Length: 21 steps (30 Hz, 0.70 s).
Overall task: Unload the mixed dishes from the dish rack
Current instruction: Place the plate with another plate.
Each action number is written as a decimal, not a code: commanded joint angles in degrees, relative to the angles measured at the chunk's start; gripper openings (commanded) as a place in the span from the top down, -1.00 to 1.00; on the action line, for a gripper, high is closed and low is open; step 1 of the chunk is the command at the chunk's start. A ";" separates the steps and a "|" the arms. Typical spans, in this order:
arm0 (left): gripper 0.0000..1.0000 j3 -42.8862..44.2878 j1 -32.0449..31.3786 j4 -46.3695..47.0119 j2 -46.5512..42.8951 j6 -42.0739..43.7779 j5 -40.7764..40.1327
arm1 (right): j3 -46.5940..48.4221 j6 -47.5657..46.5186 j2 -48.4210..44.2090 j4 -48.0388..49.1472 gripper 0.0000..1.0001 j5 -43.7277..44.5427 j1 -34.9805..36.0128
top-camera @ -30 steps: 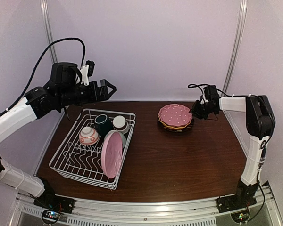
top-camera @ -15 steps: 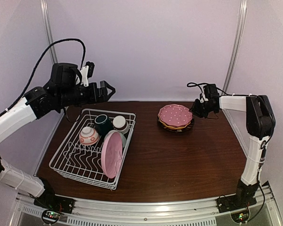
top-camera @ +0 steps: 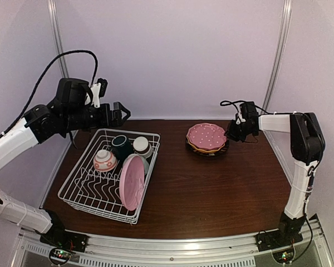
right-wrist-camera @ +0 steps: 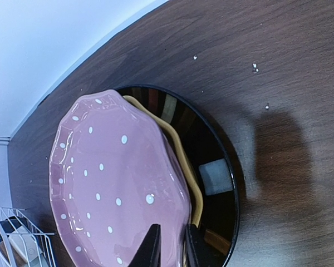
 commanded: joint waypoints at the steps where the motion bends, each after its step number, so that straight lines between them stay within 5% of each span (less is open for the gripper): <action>1: -0.95 -0.24 0.24 -0.79 -0.20 1.13 -0.73 | -0.65 -0.11 0.25 0.24 0.69 0.47 -0.05; 12: -0.95 -0.81 0.23 -3.43 -1.51 0.93 -0.80 | -0.49 0.12 1.44 0.39 0.83 0.19 -0.17; 18: -0.95 -0.10 0.23 -7.78 -0.51 2.62 2.59 | -0.52 -0.50 -0.58 -0.15 0.50 -0.14 -0.43; 21: -0.95 -0.14 0.24 -11.47 -1.22 3.62 3.02 | -0.52 -1.11 -3.71 -0.47 0.12 -0.01 -0.49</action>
